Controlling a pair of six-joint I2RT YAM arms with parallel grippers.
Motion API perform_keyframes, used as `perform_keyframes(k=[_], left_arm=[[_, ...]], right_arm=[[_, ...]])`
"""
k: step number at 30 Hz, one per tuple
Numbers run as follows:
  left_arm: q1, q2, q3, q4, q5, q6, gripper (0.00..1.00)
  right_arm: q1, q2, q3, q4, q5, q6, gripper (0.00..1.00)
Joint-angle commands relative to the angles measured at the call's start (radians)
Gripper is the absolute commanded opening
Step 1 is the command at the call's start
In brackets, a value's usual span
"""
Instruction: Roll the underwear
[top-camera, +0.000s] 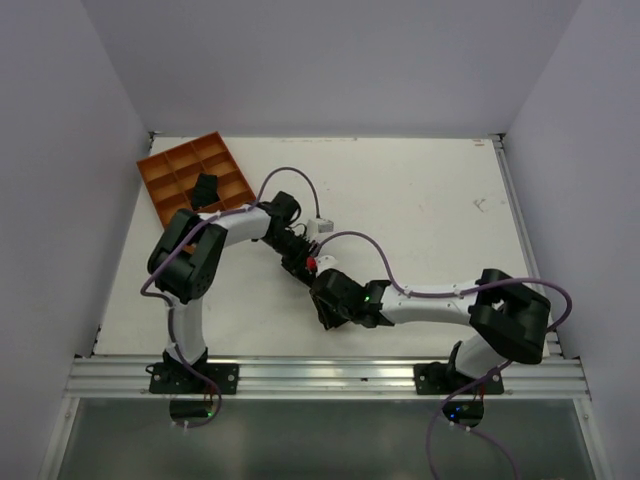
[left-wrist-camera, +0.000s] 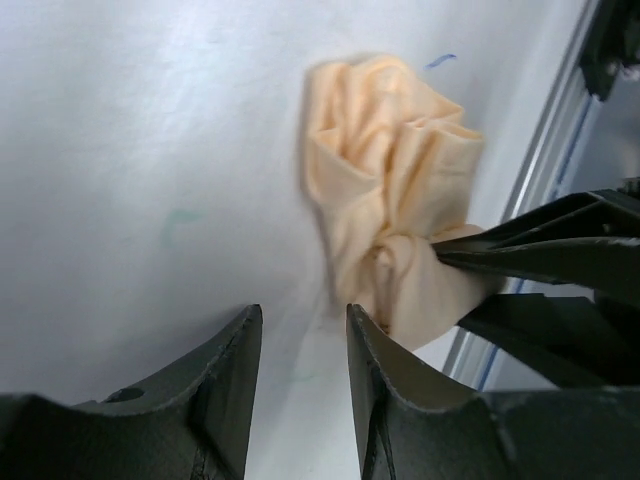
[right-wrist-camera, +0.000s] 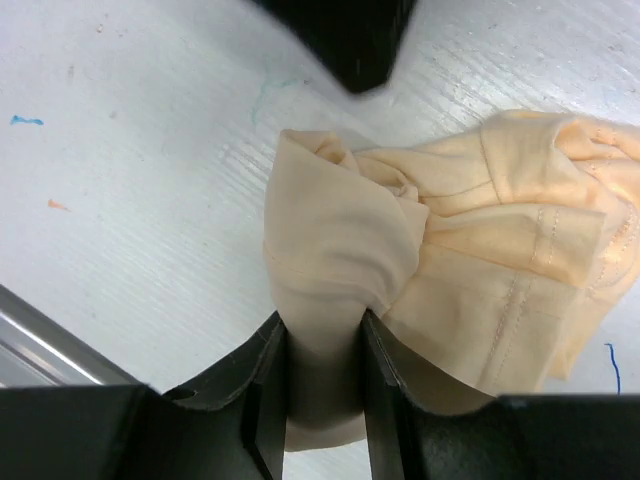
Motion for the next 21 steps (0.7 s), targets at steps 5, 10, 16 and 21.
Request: perform_keyframes(k=[5, 10, 16, 21], left_arm=[[0.093, -0.052, 0.017, 0.044, -0.031, -0.03, 0.45], [0.103, -0.056, 0.031, 0.032, -0.085, -0.024, 0.45], [0.172, -0.136, -0.013, 0.164, -0.184, -0.142, 0.44], [0.255, -0.257, -0.073, 0.309, -0.279, -0.249, 0.41]], right_arm=[[-0.051, 0.079, -0.086, 0.021, -0.193, -0.035, 0.26], [-0.08, 0.09, -0.109, 0.071, -0.294, -0.042, 0.26], [-0.16, 0.082, -0.167, 0.182, -0.438, -0.037, 0.26], [-0.215, 0.128, -0.161, 0.197, -0.536, -0.066, 0.26]])
